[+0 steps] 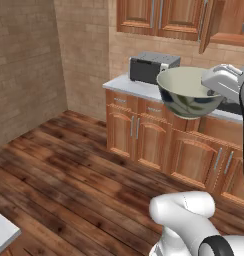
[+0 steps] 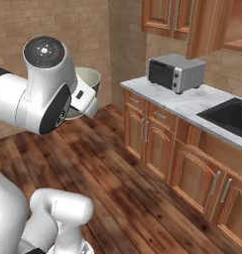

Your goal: Pick up the bowls from the cabinet and place each bowl in front of a stool on the dining counter.

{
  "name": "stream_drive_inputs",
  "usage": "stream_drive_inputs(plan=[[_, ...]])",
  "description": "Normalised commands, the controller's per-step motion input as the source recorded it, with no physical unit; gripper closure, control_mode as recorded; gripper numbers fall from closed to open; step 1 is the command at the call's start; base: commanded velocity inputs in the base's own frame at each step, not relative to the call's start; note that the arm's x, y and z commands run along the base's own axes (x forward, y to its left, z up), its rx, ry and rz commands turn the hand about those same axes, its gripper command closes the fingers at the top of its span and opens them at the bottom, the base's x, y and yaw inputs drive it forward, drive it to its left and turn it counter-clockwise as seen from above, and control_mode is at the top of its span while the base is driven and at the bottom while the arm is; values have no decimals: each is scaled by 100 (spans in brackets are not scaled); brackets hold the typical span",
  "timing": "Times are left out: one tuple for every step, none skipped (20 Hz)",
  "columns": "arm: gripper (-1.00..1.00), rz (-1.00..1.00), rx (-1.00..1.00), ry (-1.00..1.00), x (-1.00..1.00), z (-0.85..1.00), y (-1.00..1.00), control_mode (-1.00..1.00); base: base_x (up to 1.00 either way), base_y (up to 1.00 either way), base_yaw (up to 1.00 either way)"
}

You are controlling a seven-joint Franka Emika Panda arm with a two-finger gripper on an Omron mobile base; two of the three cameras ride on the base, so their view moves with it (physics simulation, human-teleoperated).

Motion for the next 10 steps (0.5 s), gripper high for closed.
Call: stream_drive_inputs(plan=[[100,0,0,0,0,0,0,100,13,0,64],[100,0,0,0,0,0,0,100,19,0,66],[100,0,0,0,0,0,0,100,23,0,66],[100,0,0,0,0,0,0,100,26,0,66],[100,0,0,0,0,0,0,100,29,0,66],[100,0,0,0,0,0,0,100,26,0,64],[100,0,0,0,0,0,0,100,24,0,63],[100,0,0,0,0,0,0,100,22,0,62],[100,0,0,0,0,0,0,100,18,1,57],[100,0,0,0,0,0,0,100,18,1,56]])
